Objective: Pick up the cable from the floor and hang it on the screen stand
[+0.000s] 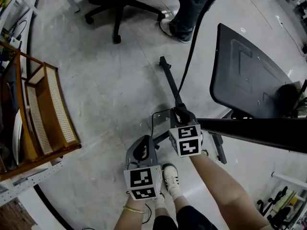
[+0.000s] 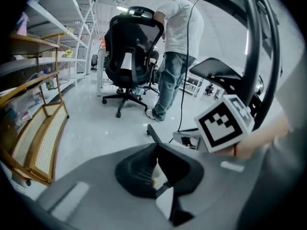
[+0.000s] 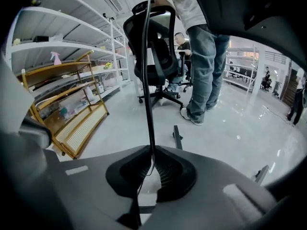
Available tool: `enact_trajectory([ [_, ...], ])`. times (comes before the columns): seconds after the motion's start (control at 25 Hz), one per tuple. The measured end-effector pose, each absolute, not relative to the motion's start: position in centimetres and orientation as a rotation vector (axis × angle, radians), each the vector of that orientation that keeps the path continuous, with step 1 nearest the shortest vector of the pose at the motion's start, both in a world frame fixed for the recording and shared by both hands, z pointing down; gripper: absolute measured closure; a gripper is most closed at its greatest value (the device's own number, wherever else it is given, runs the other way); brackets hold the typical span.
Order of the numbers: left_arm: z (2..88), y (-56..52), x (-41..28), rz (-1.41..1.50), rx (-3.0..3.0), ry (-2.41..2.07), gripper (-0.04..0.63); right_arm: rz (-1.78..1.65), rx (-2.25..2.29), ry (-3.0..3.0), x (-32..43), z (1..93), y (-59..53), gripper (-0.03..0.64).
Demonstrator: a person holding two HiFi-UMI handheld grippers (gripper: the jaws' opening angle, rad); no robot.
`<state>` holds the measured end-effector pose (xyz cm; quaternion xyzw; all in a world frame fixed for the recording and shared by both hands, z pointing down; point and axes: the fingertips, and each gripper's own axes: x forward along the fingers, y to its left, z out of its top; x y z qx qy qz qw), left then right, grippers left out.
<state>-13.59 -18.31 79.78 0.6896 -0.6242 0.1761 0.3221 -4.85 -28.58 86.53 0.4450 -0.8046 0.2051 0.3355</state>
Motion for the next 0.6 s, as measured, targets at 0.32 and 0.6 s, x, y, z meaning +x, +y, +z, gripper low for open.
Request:
enact_trajectory([
  [0.32, 72.3, -12.6, -12.9, 0.454, 1.897, -1.585, 0.588, 0.616, 1.310, -2.161, -2.8, 75.4, -18.4, 0.595],
  [0.6, 59.7, -6.9, -11.1, 0.391, 1.938, -1.535, 0.588, 0.602, 1.447, -2.200, -0.1, 60.5, -10.6, 0.597],
])
